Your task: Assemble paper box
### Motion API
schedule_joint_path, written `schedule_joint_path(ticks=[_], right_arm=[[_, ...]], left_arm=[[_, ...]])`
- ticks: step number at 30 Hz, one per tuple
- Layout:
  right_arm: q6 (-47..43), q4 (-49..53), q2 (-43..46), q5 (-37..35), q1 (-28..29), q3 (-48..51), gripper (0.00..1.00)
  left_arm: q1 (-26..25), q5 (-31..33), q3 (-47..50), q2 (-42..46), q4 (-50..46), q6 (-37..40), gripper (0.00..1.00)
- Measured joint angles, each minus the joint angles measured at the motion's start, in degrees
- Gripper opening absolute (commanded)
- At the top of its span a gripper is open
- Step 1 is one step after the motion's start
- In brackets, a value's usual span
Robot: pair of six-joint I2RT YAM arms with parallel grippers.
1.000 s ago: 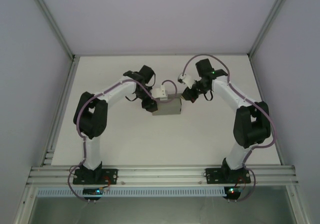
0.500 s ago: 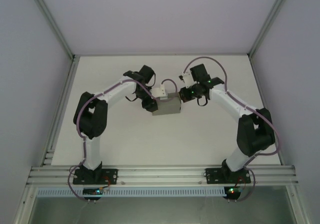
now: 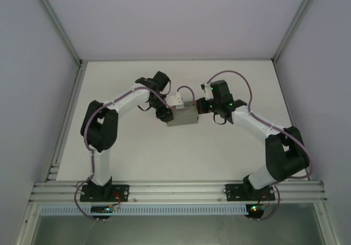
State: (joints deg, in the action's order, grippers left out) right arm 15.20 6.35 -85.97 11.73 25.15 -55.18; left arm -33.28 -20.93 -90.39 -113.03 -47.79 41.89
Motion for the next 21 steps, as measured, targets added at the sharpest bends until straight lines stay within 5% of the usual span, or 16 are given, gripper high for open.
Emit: schedule_joint_path(ticks=[21], right_arm=[[-4.5,-23.4,6.2,-16.8,7.8,17.4,0.00]], left_arm=[[-0.4,1.1,0.0,0.1,0.2,-0.9,0.43]])
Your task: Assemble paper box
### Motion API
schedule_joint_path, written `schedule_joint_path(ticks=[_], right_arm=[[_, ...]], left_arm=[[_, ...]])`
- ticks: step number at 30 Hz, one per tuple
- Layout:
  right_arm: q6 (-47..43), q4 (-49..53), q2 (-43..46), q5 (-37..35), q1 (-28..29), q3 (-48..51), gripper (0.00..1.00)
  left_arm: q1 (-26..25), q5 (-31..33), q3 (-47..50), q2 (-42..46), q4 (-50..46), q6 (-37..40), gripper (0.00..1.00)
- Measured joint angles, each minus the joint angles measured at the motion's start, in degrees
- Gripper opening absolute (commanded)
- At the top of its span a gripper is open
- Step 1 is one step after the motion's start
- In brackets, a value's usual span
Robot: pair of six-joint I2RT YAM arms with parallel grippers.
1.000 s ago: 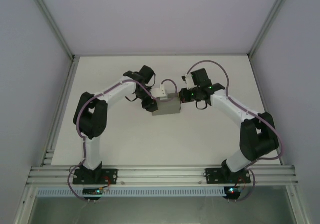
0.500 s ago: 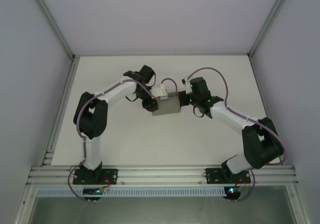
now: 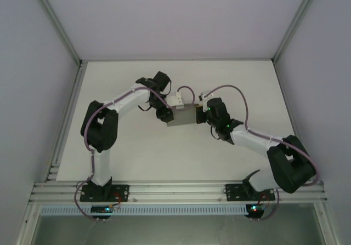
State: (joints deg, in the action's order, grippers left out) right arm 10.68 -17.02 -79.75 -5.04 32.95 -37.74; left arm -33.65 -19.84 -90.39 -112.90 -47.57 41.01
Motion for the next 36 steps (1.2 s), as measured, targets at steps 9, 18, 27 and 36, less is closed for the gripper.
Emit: schedule_joint_path(ticks=[9,18,27,36], right_arm=[[0.0,1.1,-0.2,-1.5,2.0,-1.0,0.00],[0.4,4.7,-1.3,-3.6,4.2,-3.5,0.00],[0.7,10.1,-3.7,-8.6,6.6,-8.0,0.00],[3.1,17.2,-6.4,-14.0,8.9,-13.4,0.00]], left_arm=[[-0.4,2.6,1.2,0.9,4.8,-3.0,1.00],[-1.3,6.9,5.5,6.9,10.6,-8.0,1.00],[-1.2,18.8,13.2,18.6,14.4,-24.2,1.00],[-1.1,22.2,21.7,28.3,14.6,-37.9,0.50]])
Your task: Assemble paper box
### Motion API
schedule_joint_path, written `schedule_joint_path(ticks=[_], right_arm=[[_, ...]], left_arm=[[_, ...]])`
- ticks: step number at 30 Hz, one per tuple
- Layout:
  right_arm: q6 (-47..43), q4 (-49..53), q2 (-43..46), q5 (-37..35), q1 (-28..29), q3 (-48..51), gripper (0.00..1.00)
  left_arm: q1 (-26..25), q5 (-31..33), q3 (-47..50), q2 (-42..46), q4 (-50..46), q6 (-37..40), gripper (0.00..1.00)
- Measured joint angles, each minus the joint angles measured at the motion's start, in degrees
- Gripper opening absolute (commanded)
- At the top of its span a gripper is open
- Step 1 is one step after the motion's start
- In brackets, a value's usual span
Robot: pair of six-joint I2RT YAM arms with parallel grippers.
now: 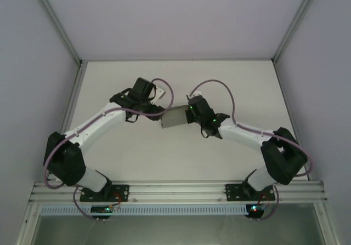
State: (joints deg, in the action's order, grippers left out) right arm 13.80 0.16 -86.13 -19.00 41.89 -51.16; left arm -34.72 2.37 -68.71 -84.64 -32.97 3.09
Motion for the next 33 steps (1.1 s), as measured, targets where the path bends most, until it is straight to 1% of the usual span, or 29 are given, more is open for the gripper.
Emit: schedule_joint_path(ticks=[1,2,7,8,12,18,20,24,27,30,33], right_arm=[[0.3,0.7,-0.2,-0.3,0.1,-0.3,0.00],[0.6,1.3,-0.2,-0.7,0.3,-0.7,0.00],[1.7,3.6,-0.3,-1.5,0.9,-1.7,0.00],[1.9,4.0,-0.3,-1.6,1.0,-1.9,0.00],[2.1,5.1,-0.4,-1.8,1.2,-2.4,0.00],[2.3,5.7,-0.4,-1.6,1.2,-2.7,0.00],[2.5,5.8,-0.4,-1.6,1.3,-2.7,0.00],[3.2,6.3,-0.8,-1.7,1.4,-3.3,0.00],[4.7,7.0,-1.6,-2.6,1.7,-4.3,0.00],[6.8,7.7,-1.8,-3.8,2.4,-4.6,0.00],[8.9,8.5,-1.8,-4.6,2.9,-4.8,0.00]], left_arm=[[0.0,-0.2,0.0,-0.2,-0.1,-0.4,0.43],[0.1,-0.4,0.0,-0.5,-0.1,-1.1,0.41],[0.3,-2.4,0.0,-1.4,0.0,-3.2,0.39],[0.3,-2.7,0.0,-1.4,0.0,-3.4,0.36],[0.2,-3.5,0.0,-2.3,0.0,-3.8,0.33],[0.2,-4.3,-0.2,-4.9,-0.1,-3.9,0.12],[0.2,-4.3,-0.4,-5.2,-0.1,-4.3,0.01],[0.3,-4.4,-1.7,-6.0,-1.0,-7.0,0.00],[0.6,-5.3,-2.8,-6.9,-1.7,-11.3,0.00],[1.3,-6.8,-3.6,-7.5,-2.2,-15.5,0.00],[2.5,-9.6,-4.4,-8.2,-2.9,-19.1,0.00]])
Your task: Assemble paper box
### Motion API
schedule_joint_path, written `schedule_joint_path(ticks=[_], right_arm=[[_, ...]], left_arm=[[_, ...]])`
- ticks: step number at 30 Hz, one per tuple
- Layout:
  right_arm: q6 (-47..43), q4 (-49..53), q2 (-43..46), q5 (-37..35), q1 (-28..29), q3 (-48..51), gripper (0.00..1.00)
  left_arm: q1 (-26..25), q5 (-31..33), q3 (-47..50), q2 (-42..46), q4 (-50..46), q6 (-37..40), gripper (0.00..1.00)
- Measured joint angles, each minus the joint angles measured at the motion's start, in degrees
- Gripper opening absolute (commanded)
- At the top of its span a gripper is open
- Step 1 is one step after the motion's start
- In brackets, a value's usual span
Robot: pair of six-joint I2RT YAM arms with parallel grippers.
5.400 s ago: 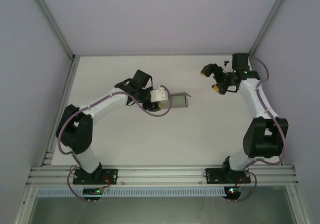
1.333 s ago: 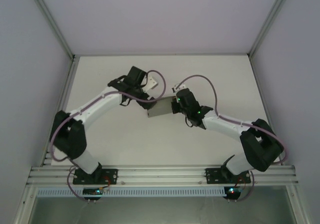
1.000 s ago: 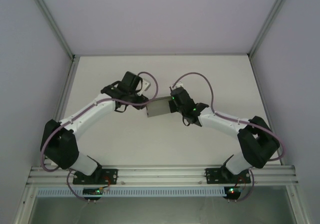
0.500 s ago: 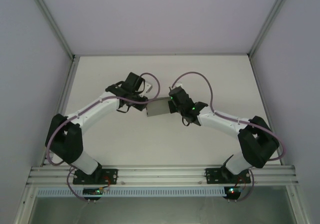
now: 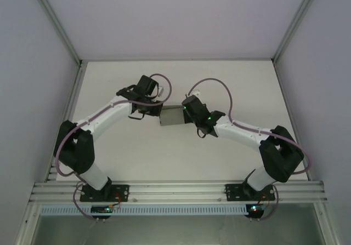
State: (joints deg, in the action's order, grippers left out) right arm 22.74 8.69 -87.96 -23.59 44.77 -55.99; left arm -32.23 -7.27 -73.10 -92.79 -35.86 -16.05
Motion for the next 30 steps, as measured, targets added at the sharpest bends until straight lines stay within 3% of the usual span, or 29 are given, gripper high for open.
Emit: schedule_joint_path(ticks=[11,18,30], right_arm=[[2.6,1.0,-0.1,-1.7,1.1,-0.2,0.00],[3.0,0.9,-0.1,-2.4,1.3,-0.2,0.00],[3.7,-2.1,0.0,-7.1,3.3,2.0,0.00]], left_arm=[[2.1,-4.2,-2.0,-1.9,-1.0,-5.3,0.00],[1.1,-1.6,-0.9,-1.5,0.7,-5.7,0.00],[-2.3,5.4,8.5,3.4,11.9,-11.3,0.00]])
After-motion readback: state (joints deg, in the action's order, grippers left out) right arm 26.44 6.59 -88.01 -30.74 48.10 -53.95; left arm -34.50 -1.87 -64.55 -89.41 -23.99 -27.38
